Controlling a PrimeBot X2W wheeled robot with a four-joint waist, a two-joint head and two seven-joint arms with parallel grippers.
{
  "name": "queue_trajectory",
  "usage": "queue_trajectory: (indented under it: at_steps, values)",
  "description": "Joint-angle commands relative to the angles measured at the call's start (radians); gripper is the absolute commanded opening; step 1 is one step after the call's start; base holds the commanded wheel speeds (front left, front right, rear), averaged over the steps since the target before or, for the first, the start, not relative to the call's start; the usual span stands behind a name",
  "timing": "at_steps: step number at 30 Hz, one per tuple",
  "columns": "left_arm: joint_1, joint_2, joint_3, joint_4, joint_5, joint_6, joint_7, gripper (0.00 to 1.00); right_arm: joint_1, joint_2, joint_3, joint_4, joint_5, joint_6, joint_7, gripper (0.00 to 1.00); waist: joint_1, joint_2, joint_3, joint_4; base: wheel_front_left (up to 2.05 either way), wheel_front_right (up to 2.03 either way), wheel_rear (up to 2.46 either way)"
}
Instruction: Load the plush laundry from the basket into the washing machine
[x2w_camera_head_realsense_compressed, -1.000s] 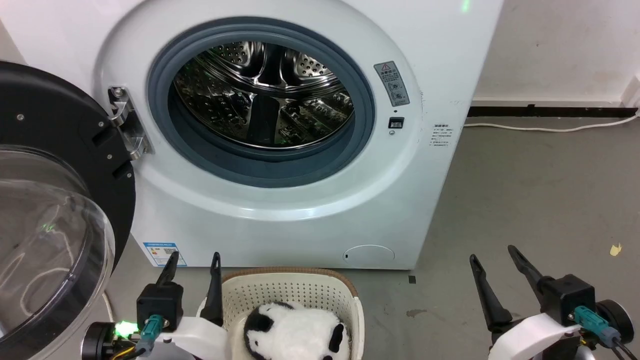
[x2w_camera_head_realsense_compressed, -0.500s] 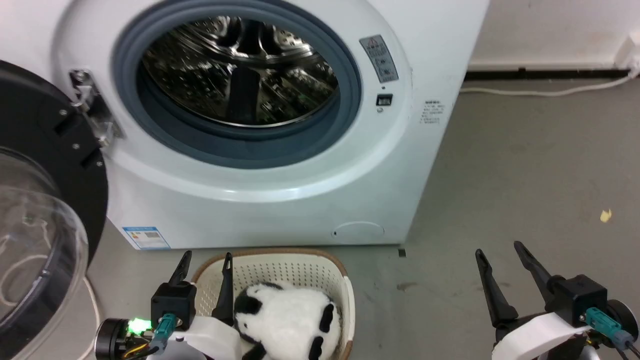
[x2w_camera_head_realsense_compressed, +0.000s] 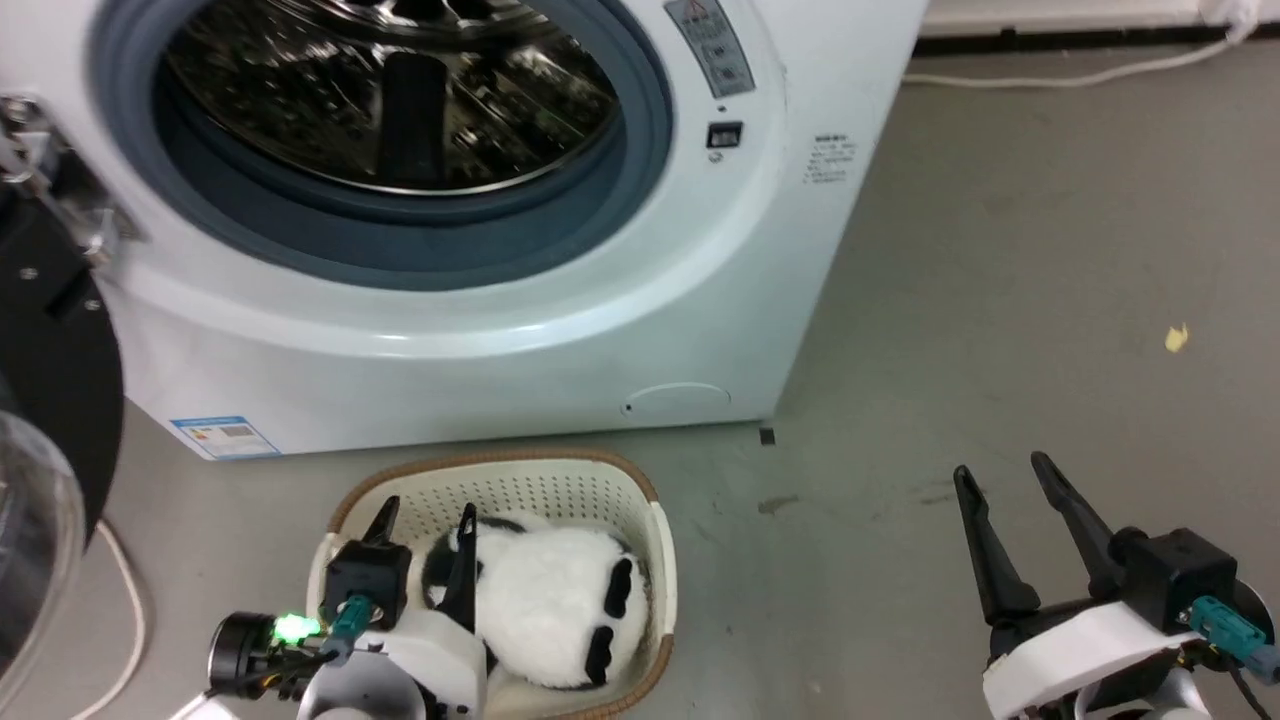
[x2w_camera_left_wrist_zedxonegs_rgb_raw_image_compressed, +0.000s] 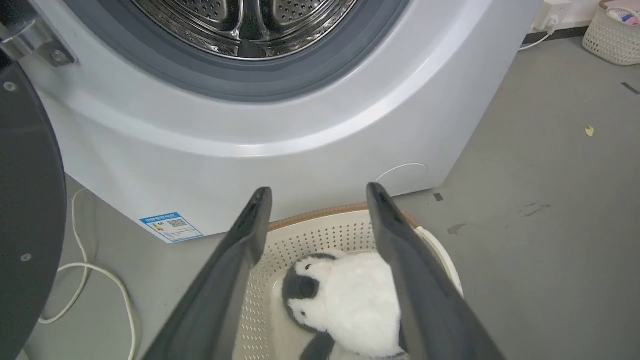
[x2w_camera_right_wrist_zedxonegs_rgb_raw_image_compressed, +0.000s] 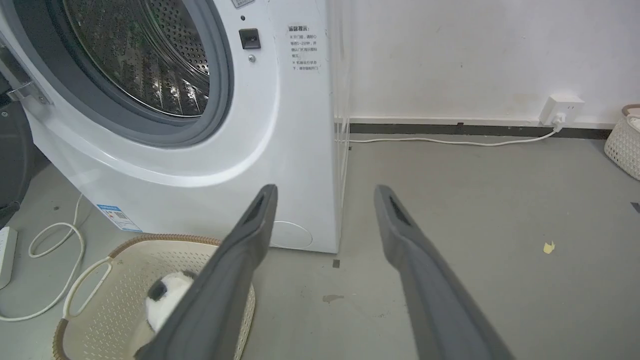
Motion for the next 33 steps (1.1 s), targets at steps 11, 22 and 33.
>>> queue_trajectory:
  at_steps: [11,22,33]
  values:
    - [-0.107,0.037,-0.037,0.167,-0.005,-0.020,-0.014,1.00,-0.050,0.000,0.009,0.001,0.043,0.000,-0.035,1.00,-0.0001,0.0000,0.094,-0.057,0.00,0.00,0.00]
    - [-0.188,0.075,-0.057,0.332,-0.023,-0.038,0.024,1.00,-0.075,0.000,0.024,0.003,0.081,0.000,-0.056,1.00,-0.0001,0.0000,0.176,-0.106,0.00,0.00,0.00]
    - [-0.282,0.134,-0.103,0.466,-0.025,-0.058,0.010,1.00,-0.101,0.000,0.034,0.006,0.125,-0.001,-0.079,1.00,-0.0001,0.0000,0.272,-0.161,0.00,0.00,0.00]
